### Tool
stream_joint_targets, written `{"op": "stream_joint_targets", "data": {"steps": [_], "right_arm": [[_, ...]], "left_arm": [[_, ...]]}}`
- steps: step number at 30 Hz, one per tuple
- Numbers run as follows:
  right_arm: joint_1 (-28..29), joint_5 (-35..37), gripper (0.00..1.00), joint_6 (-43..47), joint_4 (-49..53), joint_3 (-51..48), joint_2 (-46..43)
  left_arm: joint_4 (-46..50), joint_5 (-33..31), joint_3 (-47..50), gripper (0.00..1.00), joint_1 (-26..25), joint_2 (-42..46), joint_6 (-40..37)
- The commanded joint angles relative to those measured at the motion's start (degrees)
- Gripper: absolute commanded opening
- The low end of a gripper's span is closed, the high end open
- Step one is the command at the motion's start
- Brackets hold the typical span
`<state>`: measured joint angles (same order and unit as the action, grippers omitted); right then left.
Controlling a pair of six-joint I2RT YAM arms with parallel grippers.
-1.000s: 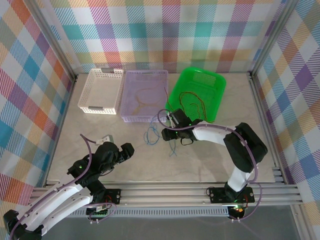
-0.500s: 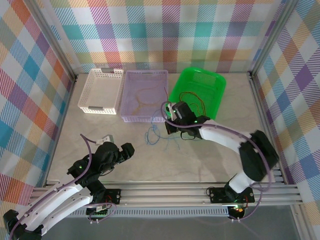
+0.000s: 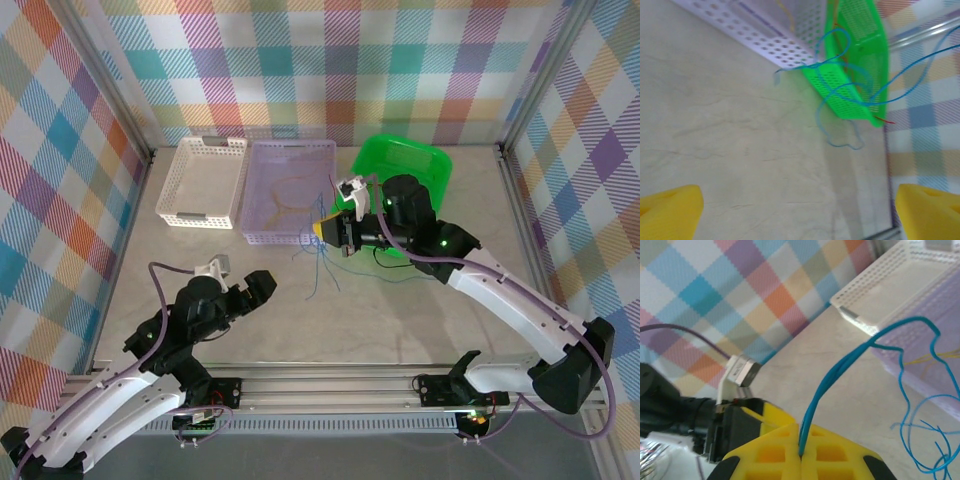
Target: Untangle the cables
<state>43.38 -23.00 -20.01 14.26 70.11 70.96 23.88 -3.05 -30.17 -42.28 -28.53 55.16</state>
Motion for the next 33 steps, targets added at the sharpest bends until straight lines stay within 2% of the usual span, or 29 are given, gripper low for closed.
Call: {"op": "stream_joint_targets", "data": {"steps": [1, 4, 12, 22, 29, 33], "right_arm": [[0.5, -8.5, 0.0, -3.1, -0.4, 2.6, -1.2], [1.0, -11.8, 0.0, -4.4, -1.0, 3.5, -1.2], [2.0, -10.9, 0.0, -4.6, 0.3, 3.6, -0.5], [2.8, -9.8, 0.0, -5.6, 2.7, 4.8, 1.2], [3.3, -10.0, 0.0, -6.5, 3.1, 5.0, 2.1], [3.6, -9.9, 0.0, -6.8, 3.4, 5.2, 2.8]], "left_arm": [[-9.8, 5.5, -0.8, 0.99, -0.6, 1.2, 1.6], [-14.6, 7.7, -0.2, 0.99, -0.7, 1.6, 2.5], [-30.1, 12.0, 1.6, 1.0, -3.0, 3.2, 5.7], [-33.5, 13.4, 0.6, 0.95, -11.8, -2.4, -0.1], [-32.9, 13.2, -1.9, 0.81, -16.6, -6.9, -4.7], [-31.7, 12.9, -5.0, 0.55, -19.2, -11.1, -7.5]]}}
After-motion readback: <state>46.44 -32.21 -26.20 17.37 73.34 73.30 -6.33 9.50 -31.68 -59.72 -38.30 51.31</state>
